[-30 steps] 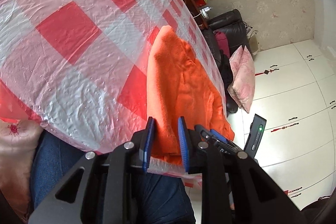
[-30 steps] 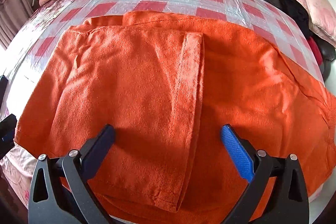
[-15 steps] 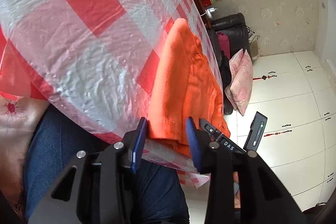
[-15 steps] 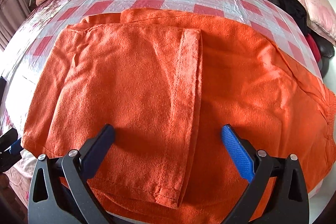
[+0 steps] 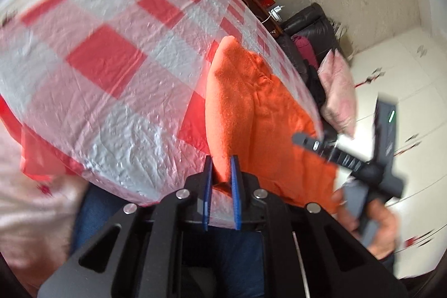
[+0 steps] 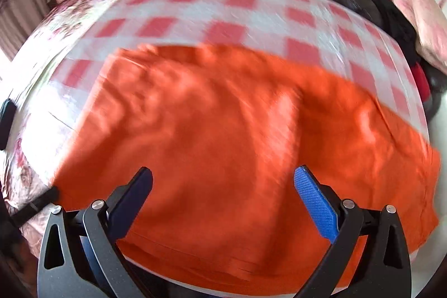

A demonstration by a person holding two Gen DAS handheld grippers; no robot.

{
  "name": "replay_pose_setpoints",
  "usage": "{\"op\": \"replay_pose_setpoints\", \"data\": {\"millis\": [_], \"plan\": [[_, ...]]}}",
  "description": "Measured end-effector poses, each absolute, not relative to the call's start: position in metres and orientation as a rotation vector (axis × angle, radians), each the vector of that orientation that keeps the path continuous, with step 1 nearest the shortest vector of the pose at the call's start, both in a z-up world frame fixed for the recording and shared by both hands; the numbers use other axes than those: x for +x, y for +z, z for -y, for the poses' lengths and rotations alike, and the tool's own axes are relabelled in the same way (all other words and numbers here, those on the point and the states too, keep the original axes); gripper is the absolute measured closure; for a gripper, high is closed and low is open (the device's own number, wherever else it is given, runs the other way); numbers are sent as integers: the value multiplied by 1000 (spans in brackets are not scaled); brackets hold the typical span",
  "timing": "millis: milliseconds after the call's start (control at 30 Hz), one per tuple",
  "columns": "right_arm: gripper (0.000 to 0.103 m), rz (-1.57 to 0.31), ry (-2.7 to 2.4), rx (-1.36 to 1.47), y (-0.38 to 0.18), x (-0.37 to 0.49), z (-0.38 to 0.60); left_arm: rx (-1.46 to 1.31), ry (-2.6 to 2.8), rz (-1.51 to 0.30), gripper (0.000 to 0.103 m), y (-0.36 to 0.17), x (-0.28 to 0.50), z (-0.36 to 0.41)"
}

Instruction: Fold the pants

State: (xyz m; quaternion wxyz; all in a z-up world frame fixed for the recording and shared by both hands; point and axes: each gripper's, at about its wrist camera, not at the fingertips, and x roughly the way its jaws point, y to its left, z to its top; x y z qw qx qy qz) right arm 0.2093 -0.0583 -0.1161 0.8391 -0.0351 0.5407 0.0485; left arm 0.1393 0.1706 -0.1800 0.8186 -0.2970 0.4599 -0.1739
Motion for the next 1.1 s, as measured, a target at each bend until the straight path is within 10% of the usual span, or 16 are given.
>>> {"op": "replay_pose_setpoints", "data": {"millis": [400, 467, 500, 633, 767, 1100], "plan": [[7, -1279, 328, -337, -125, 252, -73, 140, -210, -734, 92, -136, 99, -72], [24, -1266, 313, -392, -129, 251, -78, 166, -213, -712, 92, -135, 98, -66], [52, -1267, 296, -402, -132, 251, -77, 165, -218, -704, 92, -133, 98, -65], [81, -1256, 275, -303, -131, 250, -56, 36, -230, -736, 89, -135, 104, -85], [91, -1273, 298, -144, -128, 256, -34, -162, -249, -801, 52, -143, 113, -108], [92, -1259, 301, -93, -126, 253, -28, -163, -254, -807, 50, -152, 118, -95]]}}
